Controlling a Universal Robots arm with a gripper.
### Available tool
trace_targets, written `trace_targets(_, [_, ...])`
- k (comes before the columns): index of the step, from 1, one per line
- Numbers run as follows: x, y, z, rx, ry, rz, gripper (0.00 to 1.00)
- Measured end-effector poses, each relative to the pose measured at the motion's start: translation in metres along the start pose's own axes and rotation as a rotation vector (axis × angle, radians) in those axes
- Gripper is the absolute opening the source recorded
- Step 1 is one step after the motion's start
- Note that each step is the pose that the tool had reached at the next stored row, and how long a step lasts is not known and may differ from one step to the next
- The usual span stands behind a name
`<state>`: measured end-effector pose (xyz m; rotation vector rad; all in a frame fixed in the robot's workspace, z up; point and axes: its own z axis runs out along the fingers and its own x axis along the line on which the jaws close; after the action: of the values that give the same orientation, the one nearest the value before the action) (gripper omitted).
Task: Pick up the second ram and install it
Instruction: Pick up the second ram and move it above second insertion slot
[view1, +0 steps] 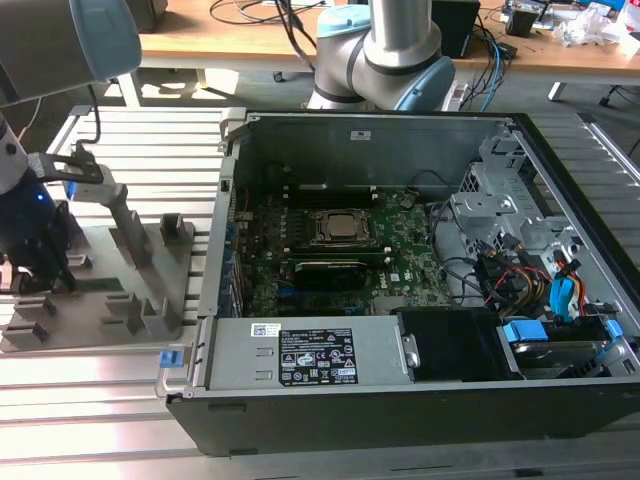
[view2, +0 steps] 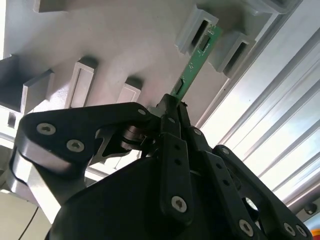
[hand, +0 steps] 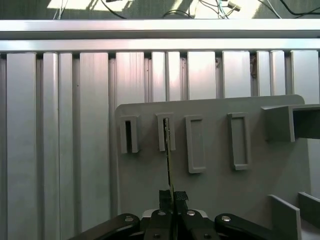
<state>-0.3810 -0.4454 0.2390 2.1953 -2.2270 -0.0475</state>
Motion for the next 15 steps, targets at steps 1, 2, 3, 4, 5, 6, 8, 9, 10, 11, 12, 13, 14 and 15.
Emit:
trace_targets(1, [0.0, 0.0, -0.0014, 0.0, 0.0, 0.0, 0.14])
trace_targets(2, [0.0, 0.0001, -0.0046, 0.0, 0.0, 0.0, 0.14])
trace_targets(3, [-0.0001, 0.0002, -0.0064, 0.0, 0.0, 0.0, 0.14])
trace_targets(4, [-0.0001, 0.0002, -0.008, 0.0, 0.0, 0.0, 0.14])
trace_targets(5, [-0.0001, 0.0003, -0.0104, 0.0, -0.0001, 0.0, 0.14])
trace_targets(6, [-0.0002, 0.0004, -0.0132, 0.0001, -0.0001, 0.0, 0.14])
trace_targets(8, [-0.0002, 0.0006, -0.0195, 0.0, 0.0, 0.0, 0.14])
trace_targets(9, [-0.0003, 0.0007, -0.0226, 0.0001, -0.0001, 0.0, 0.14])
trace_targets(10, [-0.0003, 0.0008, -0.0253, 0.0, 0.0, 0.0, 0.14])
trace_targets(11, [-0.0003, 0.0009, -0.0274, 0.0001, -0.0001, 0.0, 0.14])
trace_targets(12, [-0.0003, 0.0009, -0.0287, 0.0, 0.0, 0.0, 0.14])
trace_targets(13, [-0.0004, 0.001, -0.0311, 0.0, 0.0, 0.0, 0.14])
trace_targets(14, [-0.0004, 0.0011, -0.034, 0.0, 0.0, 0.0, 0.14])
trace_targets(15, [-0.0004, 0.0012, -0.038, 0.0, 0.0, 0.0, 0.14])
